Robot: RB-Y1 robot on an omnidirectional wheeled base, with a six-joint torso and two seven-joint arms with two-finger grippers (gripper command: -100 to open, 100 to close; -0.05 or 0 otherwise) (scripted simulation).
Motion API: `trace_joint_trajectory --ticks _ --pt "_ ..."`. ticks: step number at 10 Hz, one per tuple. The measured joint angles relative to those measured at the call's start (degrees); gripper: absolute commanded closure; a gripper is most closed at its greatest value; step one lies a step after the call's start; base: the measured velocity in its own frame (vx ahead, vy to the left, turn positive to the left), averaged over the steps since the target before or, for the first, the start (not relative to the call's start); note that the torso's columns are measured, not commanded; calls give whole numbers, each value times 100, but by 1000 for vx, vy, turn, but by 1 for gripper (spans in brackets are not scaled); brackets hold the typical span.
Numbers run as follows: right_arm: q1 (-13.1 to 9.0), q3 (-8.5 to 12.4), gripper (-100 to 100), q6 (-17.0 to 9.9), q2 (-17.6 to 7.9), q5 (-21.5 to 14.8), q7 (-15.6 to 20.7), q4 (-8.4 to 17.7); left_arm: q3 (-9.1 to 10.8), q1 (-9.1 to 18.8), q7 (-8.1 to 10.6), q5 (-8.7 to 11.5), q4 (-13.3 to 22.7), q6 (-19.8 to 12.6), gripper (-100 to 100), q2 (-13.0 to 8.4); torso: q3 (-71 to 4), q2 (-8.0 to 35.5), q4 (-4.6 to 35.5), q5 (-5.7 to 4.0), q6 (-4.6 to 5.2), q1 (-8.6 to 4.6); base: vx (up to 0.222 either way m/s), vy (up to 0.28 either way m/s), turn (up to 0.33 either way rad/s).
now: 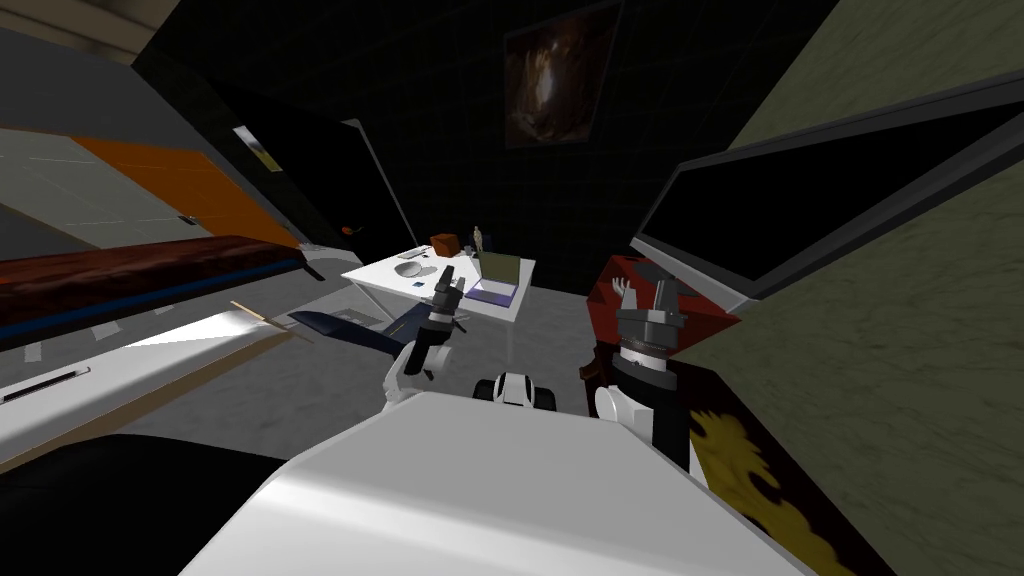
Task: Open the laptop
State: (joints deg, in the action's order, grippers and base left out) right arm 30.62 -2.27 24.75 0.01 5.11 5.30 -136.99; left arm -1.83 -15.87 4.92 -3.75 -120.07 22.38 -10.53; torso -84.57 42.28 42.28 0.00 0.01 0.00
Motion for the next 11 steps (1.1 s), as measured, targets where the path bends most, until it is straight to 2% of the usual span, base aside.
trace_joint_trajectory --ticks 10,11 --pt "0 0 0 0 0 0 0 0 -112 1015 272 -312 1288 -166 -100 -265 0 0 0 1 -1 2 36 26 -35" --pt "0 0 0 0 0 0 0 0 -116 1195 305 -348 1492 -172 -100 -302 -1 -1 0 1 0 1 50 37 -78"
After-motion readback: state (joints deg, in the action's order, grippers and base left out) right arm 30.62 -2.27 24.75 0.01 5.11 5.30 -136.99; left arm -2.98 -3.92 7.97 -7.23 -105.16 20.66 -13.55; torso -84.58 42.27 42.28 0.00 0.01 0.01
